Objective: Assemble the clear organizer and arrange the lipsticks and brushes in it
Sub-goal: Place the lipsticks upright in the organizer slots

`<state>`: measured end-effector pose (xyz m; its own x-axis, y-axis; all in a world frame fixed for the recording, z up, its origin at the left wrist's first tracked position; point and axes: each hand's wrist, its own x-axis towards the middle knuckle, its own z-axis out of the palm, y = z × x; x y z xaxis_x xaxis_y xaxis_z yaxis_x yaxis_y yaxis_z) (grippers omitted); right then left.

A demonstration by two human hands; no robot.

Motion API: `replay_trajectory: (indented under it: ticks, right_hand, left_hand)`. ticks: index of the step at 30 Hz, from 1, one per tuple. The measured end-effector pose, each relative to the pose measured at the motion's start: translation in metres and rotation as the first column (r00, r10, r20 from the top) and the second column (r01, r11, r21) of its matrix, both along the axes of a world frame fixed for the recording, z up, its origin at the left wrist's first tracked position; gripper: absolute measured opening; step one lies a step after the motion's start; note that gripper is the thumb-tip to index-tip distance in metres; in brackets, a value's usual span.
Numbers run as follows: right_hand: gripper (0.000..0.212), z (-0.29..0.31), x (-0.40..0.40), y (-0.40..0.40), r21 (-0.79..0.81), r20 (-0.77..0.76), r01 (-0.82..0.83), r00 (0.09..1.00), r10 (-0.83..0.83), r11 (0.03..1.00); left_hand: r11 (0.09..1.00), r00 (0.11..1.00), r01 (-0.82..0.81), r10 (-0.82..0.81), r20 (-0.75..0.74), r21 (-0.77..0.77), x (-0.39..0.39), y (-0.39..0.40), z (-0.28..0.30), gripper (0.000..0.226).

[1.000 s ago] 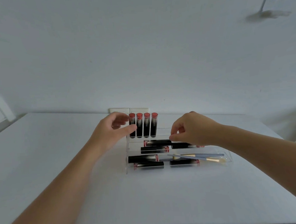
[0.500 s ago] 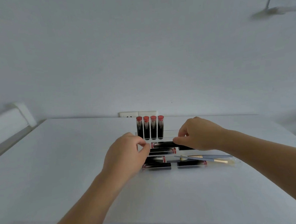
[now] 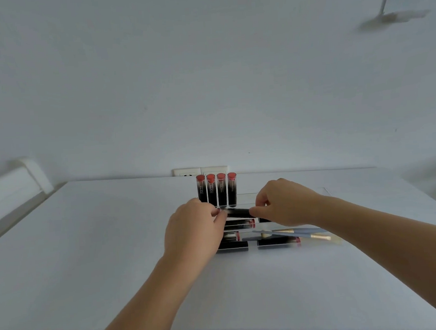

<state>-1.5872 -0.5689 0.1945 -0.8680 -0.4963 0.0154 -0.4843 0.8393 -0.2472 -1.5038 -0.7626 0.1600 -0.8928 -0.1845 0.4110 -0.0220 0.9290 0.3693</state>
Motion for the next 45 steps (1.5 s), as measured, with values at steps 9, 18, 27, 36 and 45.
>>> replay_trajectory:
  ticks: [9,18,27,36,45]
  right_hand:
    - [0.028,0.002,0.002,0.005,-0.073,0.071,-0.046,0.996,0.052,0.996]
    - [0.009,0.013,0.016,0.026,-0.079,-0.047,-0.18,0.983,0.177,0.98]
    - [0.02,0.0,0.03,0.01,0.28,-0.191,-0.246,0.933,0.304,0.928]
    - [0.013,0.053,0.026,0.027,-0.075,-0.154,-0.175,0.975,0.162,0.982]
    - [0.007,0.091,-0.007,0.045,-0.565,-0.086,-0.082,0.996,0.04,0.821]
  left_hand:
    - [0.926,0.982,0.031,0.041,-0.182,0.375,0.008,0.007,-0.006,0.022]
    - [0.703,0.941,0.209,0.046,-0.336,0.68,0.004,-0.002,-0.001,0.009]
    - [0.738,0.897,0.308,-0.014,-0.442,0.601,0.007,-0.028,0.001,0.022]
    - [0.868,0.855,0.346,-0.135,-0.501,0.356,0.002,-0.034,-0.007,0.019]
    - [0.882,0.836,0.374,-0.188,-0.515,0.286,-0.003,-0.035,-0.018,0.024]
